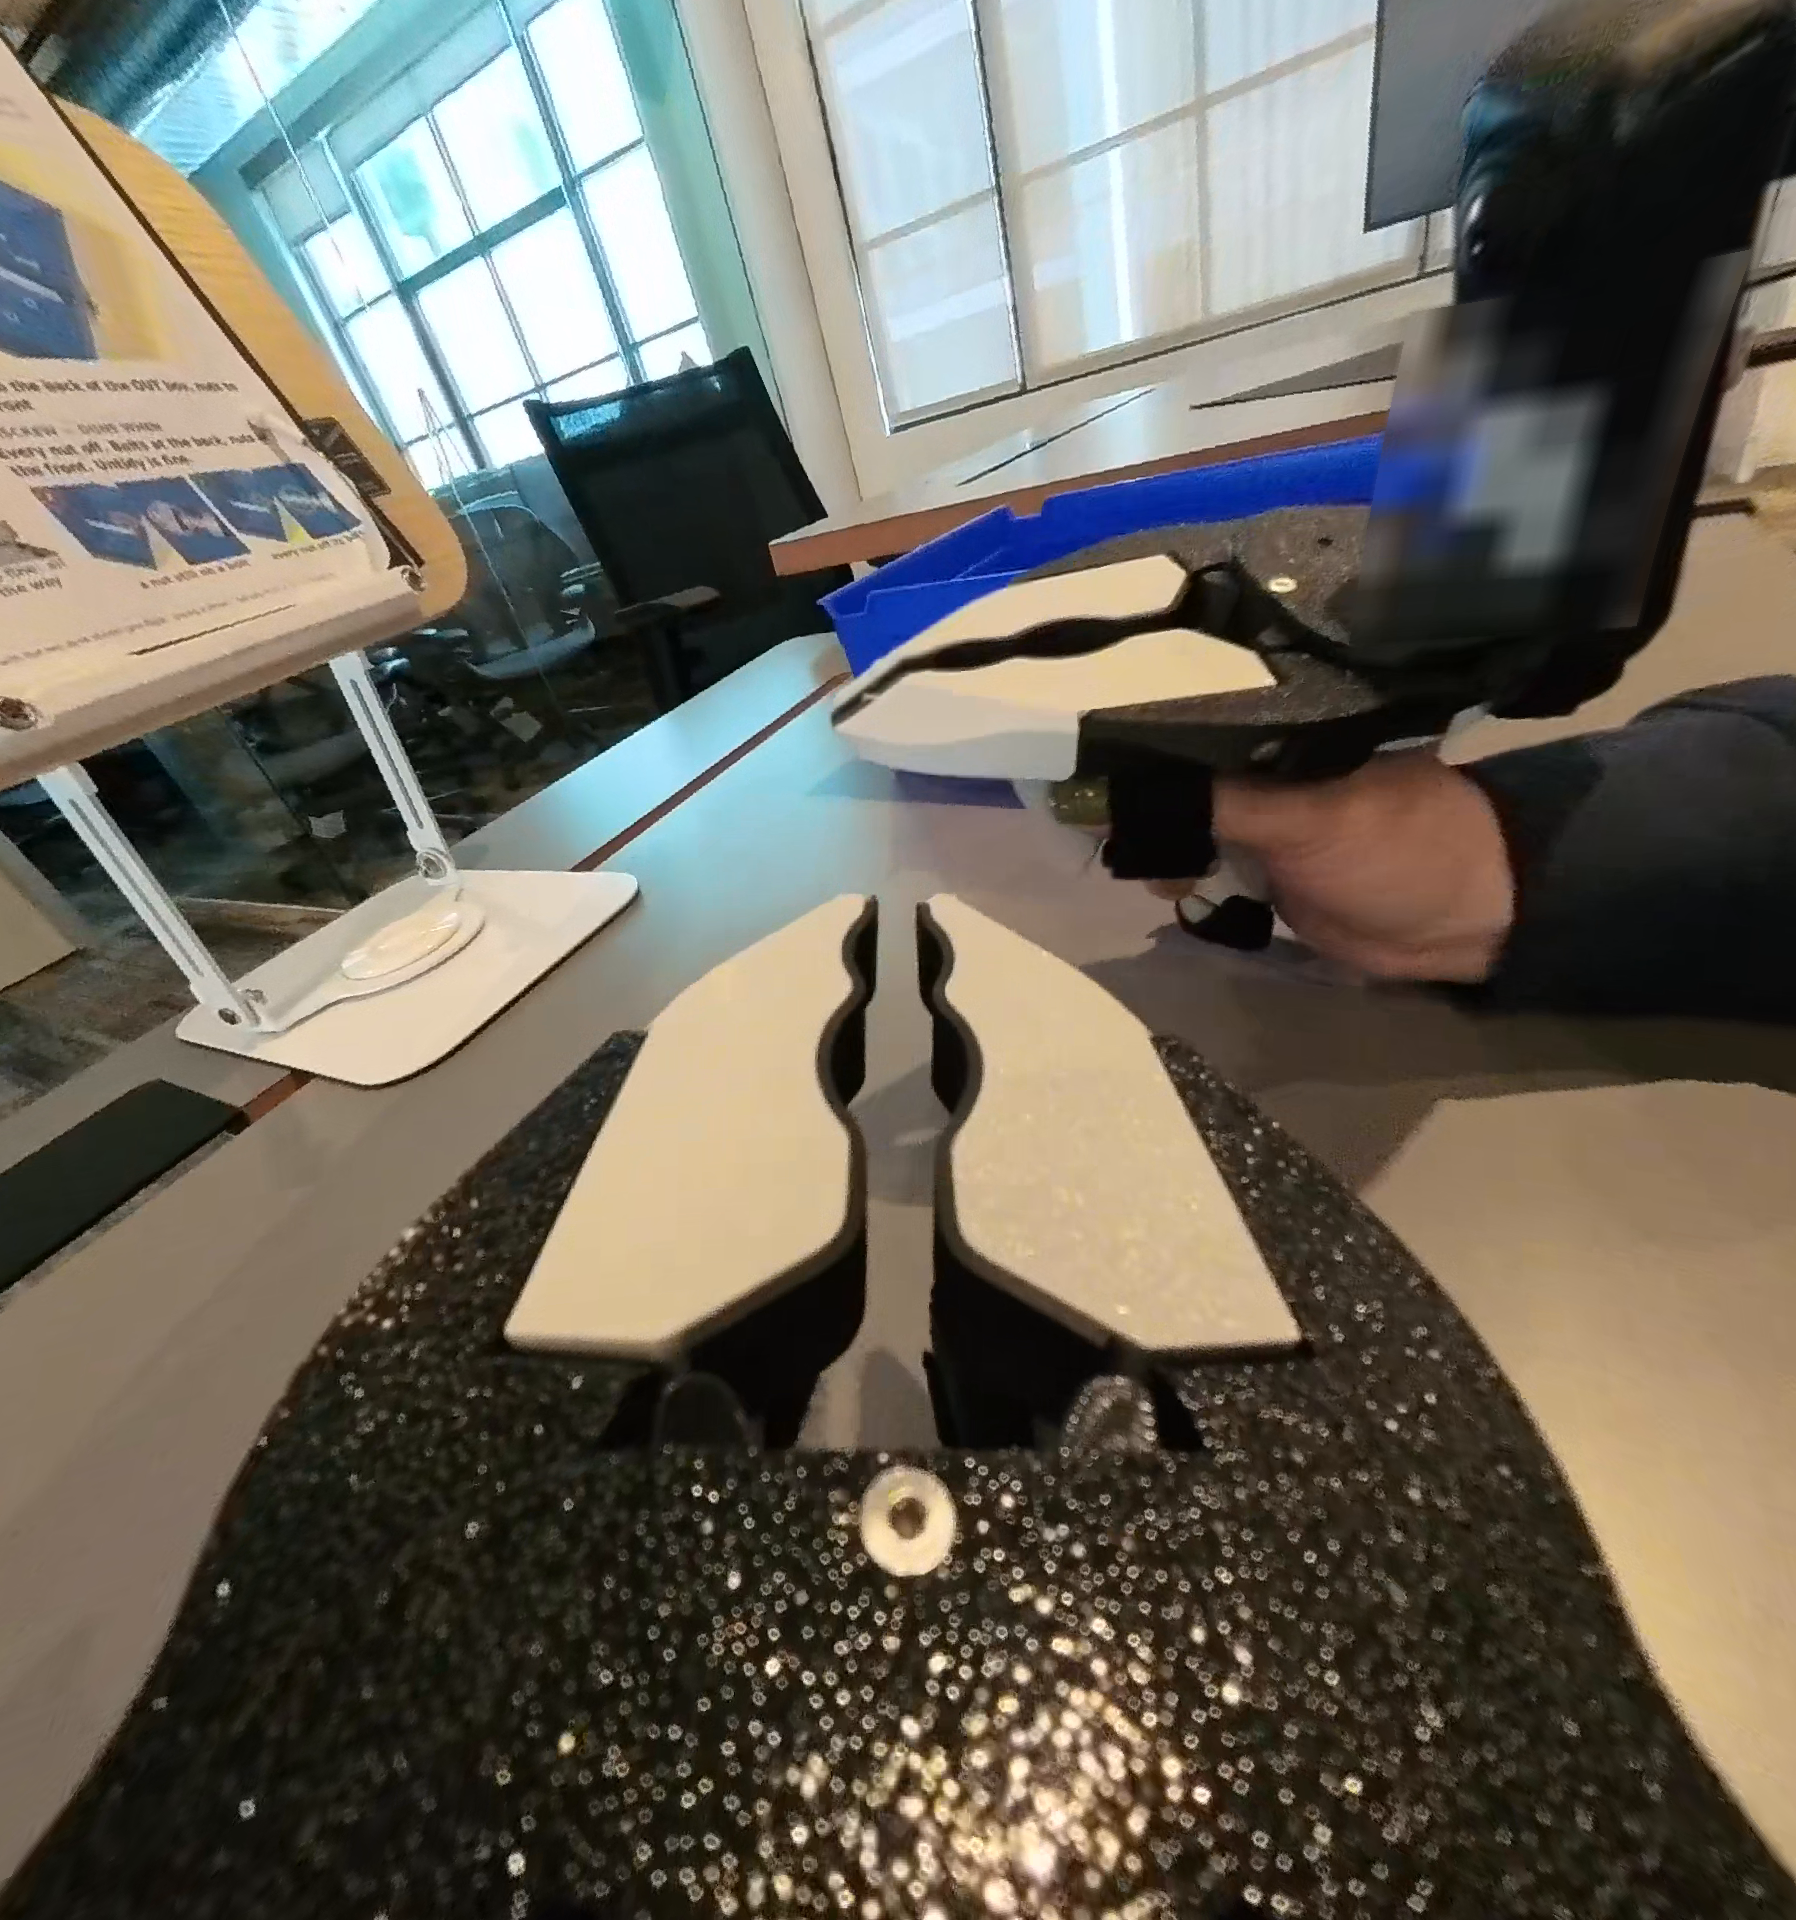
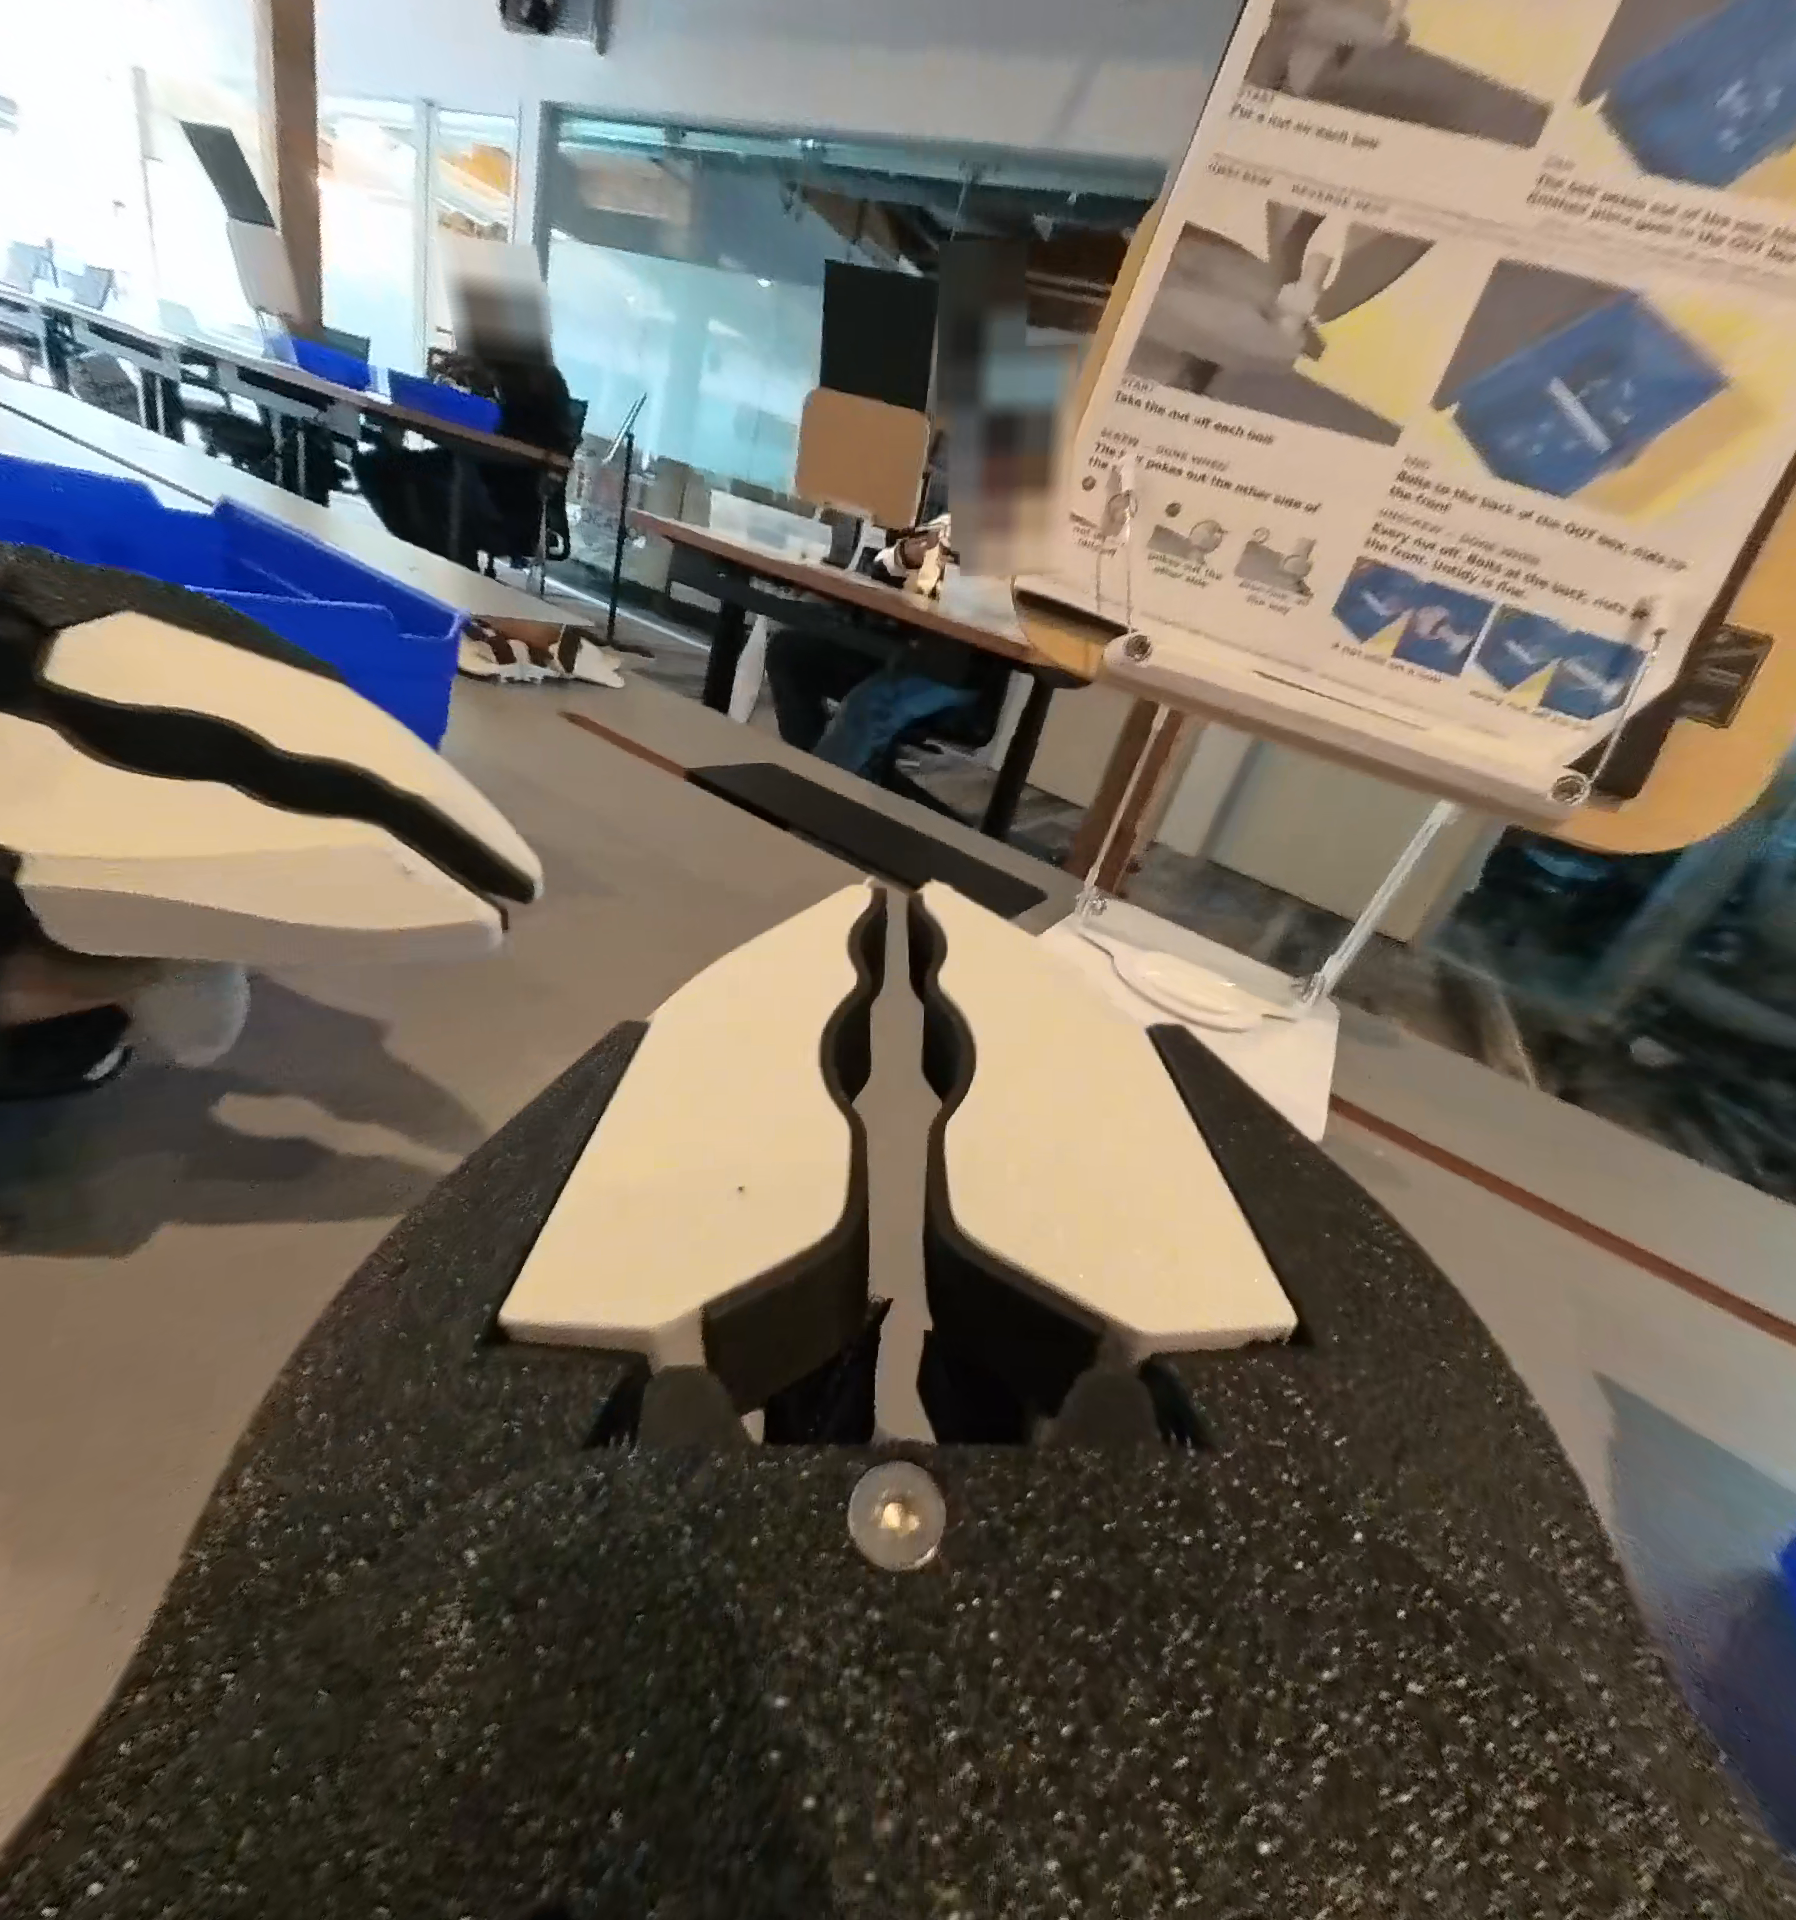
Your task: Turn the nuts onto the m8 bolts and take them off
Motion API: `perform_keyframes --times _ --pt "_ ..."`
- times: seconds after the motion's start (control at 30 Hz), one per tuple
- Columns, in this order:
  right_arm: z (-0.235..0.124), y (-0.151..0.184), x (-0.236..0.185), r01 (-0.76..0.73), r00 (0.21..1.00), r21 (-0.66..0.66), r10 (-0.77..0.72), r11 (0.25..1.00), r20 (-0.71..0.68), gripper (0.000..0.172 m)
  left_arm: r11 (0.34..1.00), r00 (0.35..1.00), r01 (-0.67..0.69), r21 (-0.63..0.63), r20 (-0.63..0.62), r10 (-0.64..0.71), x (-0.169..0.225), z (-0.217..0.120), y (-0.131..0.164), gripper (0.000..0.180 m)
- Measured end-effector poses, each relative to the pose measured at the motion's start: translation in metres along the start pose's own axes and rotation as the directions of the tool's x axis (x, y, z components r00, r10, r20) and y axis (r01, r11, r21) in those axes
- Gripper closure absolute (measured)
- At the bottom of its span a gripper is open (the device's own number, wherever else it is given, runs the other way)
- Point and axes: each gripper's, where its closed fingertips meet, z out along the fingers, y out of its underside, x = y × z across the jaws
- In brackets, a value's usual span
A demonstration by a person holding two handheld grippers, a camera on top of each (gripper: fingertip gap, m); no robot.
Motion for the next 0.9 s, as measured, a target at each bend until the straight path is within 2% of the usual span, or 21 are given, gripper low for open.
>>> perform_keyframes --times 0.13,0.17,0.23,0.3,0.37,0.43,0.47,0.53,0.6,0.67,0.8,0.9 --pt "0.000 0.008 -0.009 0.012 0.999 0.015 -0.013 1.000 0.050 0.168 0.998 0.998 -0.055 0.006 0.028 0.055 0.001 -0.003 -0.010 0.176" --pt "0.000 0.008 -0.009 0.005 0.998 0.015 -0.006 1.000 0.057 0.168 0.998 0.998 -0.065 0.008 0.027 0.065 0.003 -0.005 -0.020 0.179" --pt "0.000 0.007 -0.009 -0.025 0.997 0.032 0.023 0.999 0.072 0.168 0.999 0.999 -0.041 0.004 0.032 0.040 0.007 -0.015 -0.057 0.180" --pt "0.001 0.006 -0.010 -0.042 0.996 0.039 0.038 0.998 0.083 0.167 1.000 0.986 0.016 -0.001 0.164 -0.015 -0.011 -0.040 -0.099 0.180" --pt "0.003 0.008 -0.012 -0.042 0.995 0.031 0.039 0.999 0.093 0.167 0.997 0.955 0.058 -0.044 0.292 -0.042 -0.039 -0.075 -0.121 0.180" --pt "0.003 0.008 -0.015 -0.032 0.994 0.032 0.029 0.999 0.106 0.167 0.979 0.904 0.101 -0.176 0.427 -0.017 -0.082 -0.111 -0.118 0.180" --pt "0.003 0.007 -0.017 -0.027 0.993 0.035 0.023 0.999 0.112 0.167 0.950 0.869 0.161 -0.267 0.495 -0.008 -0.107 -0.130 -0.107 0.172" --pt "0.004 0.007 -0.020 -0.018 0.992 0.035 0.013 0.999 0.126 0.167 0.835 0.816 0.353 -0.422 0.575 -0.054 -0.147 -0.162 -0.070 0.160" --pt "0.005 0.008 -0.022 -0.005 0.991 0.032 0.000 0.999 0.133 0.167 0.630 0.755 0.592 -0.503 0.621 -0.213 -0.166 -0.185 -0.022 0.149" --pt "0.005 0.007 -0.025 0.005 0.990 0.033 -0.009 0.999 0.141 0.167 0.422 0.666 0.738 -0.527 0.671 -0.327 -0.177 -0.204 0.023 0.139" --pt "0.005 0.008 -0.027 0.011 0.988 0.030 -0.015 0.999 0.153 0.167 0.181 0.570 0.821 -0.542 0.759 -0.315 -0.196 -0.235 0.089 0.136" --pt "0.006 0.009 -0.029 0.016 0.986 0.027 -0.020 1.000 0.163 0.167 0.070 0.539 0.837 -0.543 0.793 -0.283 -0.200 -0.247 0.121 0.140"
